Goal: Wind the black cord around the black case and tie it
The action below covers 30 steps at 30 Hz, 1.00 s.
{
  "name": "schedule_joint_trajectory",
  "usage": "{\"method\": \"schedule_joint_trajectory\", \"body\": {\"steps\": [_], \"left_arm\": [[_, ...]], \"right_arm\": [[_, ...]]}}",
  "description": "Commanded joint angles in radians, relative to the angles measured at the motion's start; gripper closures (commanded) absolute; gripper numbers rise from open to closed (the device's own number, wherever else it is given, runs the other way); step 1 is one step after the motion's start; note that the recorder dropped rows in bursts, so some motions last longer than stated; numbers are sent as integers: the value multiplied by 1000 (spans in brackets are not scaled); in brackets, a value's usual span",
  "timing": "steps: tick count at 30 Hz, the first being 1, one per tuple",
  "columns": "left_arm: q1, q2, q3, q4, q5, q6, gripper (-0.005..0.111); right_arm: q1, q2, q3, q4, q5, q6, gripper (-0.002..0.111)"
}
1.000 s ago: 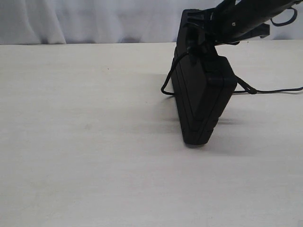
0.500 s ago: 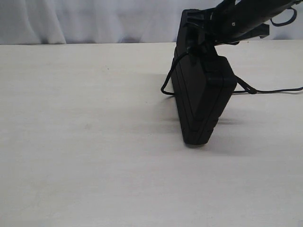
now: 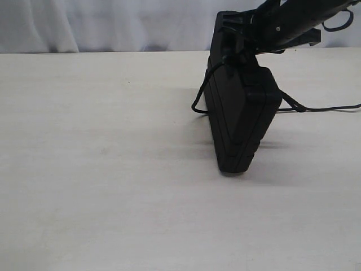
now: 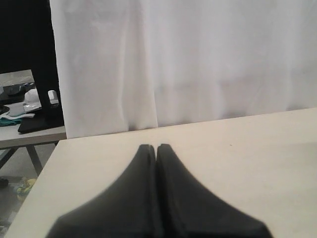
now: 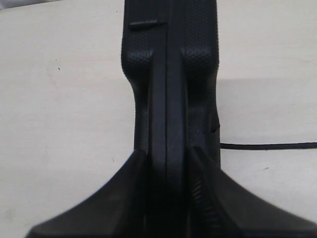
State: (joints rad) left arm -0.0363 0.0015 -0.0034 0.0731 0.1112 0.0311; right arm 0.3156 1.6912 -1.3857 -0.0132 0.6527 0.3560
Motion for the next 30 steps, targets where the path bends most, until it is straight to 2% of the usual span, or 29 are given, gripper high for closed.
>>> {"method": "schedule_joint_trajectory", "body": {"steps": [1, 15, 21, 30], "left_arm": [[2, -2, 3, 5, 7, -7, 107], [2, -2, 3, -6, 48, -9, 107], [2, -2, 3, -6, 140, -11, 107], [2, -2, 3, -4, 198, -11, 107]], "right_arm": [[2, -8, -9, 13, -36, -2, 104], [2, -8, -9, 13, -36, -2, 104], [2, -8, -9, 13, -36, -2, 104], [2, -8, -9, 13, -36, -2, 104]]}}
